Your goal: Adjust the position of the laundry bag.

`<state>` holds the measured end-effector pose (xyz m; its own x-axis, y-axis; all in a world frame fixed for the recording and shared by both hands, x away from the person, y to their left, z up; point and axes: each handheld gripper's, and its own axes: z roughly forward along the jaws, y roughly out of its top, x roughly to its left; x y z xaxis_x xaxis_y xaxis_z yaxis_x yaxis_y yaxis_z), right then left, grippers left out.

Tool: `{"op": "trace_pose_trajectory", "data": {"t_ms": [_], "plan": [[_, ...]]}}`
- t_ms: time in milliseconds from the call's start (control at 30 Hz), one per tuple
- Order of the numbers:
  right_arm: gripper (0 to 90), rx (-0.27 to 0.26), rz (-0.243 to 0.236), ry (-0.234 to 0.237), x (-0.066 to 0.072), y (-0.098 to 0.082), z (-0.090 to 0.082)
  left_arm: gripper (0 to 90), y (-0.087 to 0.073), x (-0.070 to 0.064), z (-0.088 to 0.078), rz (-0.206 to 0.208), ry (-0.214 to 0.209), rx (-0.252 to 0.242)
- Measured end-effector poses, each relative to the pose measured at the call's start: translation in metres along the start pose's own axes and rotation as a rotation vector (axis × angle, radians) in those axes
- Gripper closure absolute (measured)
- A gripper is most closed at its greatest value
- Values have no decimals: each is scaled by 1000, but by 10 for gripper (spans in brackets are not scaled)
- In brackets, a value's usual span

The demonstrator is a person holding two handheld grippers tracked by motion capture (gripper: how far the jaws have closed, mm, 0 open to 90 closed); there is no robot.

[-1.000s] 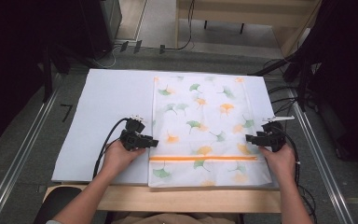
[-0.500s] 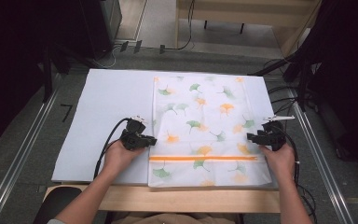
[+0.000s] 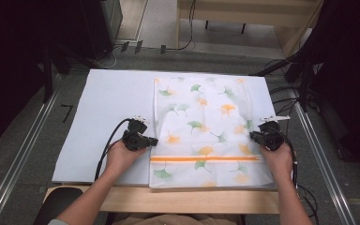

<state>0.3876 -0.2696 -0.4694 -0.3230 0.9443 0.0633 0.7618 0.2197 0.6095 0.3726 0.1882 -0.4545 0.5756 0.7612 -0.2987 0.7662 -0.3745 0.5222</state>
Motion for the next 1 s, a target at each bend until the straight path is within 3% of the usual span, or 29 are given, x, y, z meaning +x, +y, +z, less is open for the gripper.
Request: {"op": "trace_pose_trajectory", "data": {"t_ms": [267, 400, 500, 667, 1000], "plan": [[900, -5, 39, 16, 3, 5, -5, 900, 2, 9, -8, -26, -27, -26], [900, -1, 41, 48, 6, 7, -5, 900, 3, 13, -17, -23, -15, -48], [900, 0, 37, 66, 8, 9, -5, 900, 1, 20, -22, -32, -8, -37], [900, -7, 8, 103, 22, 17, -1, 900, -4, 34, -34, -42, 22, -21], [900, 11, -51, 177, 54, 33, 10, 900, -17, 63, -59, -110, 55, -49]]}}
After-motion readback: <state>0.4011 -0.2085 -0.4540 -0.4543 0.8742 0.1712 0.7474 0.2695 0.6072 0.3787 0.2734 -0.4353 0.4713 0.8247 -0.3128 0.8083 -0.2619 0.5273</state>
